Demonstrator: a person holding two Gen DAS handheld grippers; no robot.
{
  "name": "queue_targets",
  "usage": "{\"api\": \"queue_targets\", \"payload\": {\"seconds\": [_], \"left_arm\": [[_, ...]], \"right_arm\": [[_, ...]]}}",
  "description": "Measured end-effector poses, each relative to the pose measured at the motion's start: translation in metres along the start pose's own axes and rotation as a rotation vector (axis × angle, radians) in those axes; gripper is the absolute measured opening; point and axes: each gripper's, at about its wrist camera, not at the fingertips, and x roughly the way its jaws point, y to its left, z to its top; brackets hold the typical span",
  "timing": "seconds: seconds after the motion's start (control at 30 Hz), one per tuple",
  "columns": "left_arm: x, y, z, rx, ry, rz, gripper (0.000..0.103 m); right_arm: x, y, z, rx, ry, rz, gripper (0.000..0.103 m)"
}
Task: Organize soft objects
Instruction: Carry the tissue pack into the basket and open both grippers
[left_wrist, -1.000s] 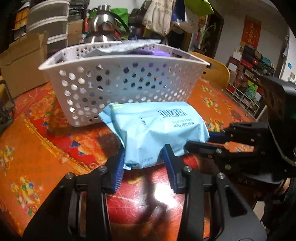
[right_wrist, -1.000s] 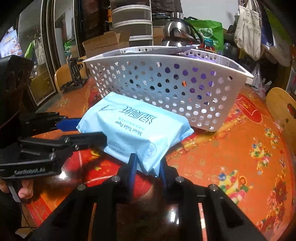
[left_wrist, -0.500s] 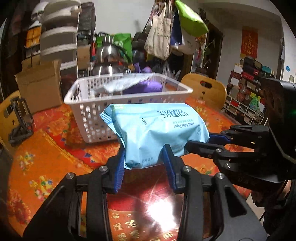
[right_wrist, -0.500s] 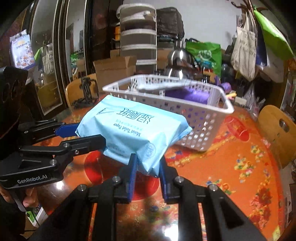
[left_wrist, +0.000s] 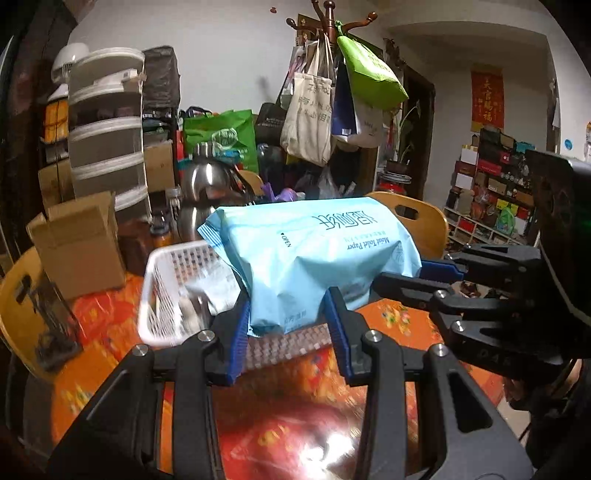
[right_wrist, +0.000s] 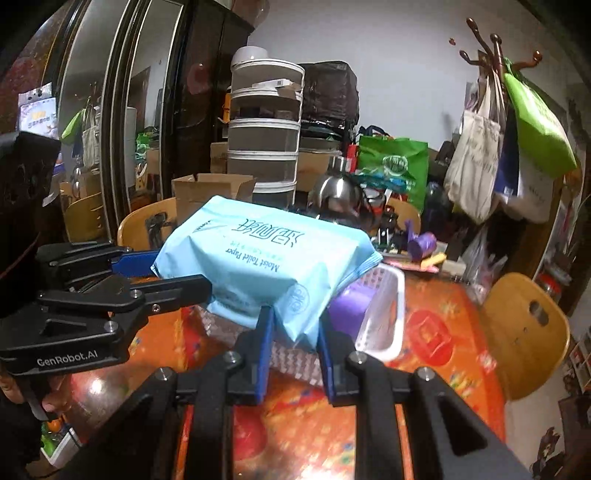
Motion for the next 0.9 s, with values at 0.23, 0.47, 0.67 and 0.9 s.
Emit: {"api": "queue_targets", "payload": {"seconds": [0.23,0.47,0.67,0.9], "left_arm": [[0.033,0.015,0.044,-0.006,0.010,0.019,0.036],[0.081,0.036,0.061,-0.027,0.054,0.026,0.036],[0.115,0.052,0.055,-0.057,0.087,0.024,0.036],[0.140,0.076,0.039,-0.124,0.083,0.070,0.061]], "right_arm": [[0.033,-0.025,0.035,0.024,0.021,0.013,0.021],[0.074,-0.043,0.041,0.045,0.048,0.032,0.021],[0.101,-0.048,0.035,0.053,0.068,0.027,0.021],[0.125,-0.049,0.019,0.054,0.138,0.012,0.053]]}}
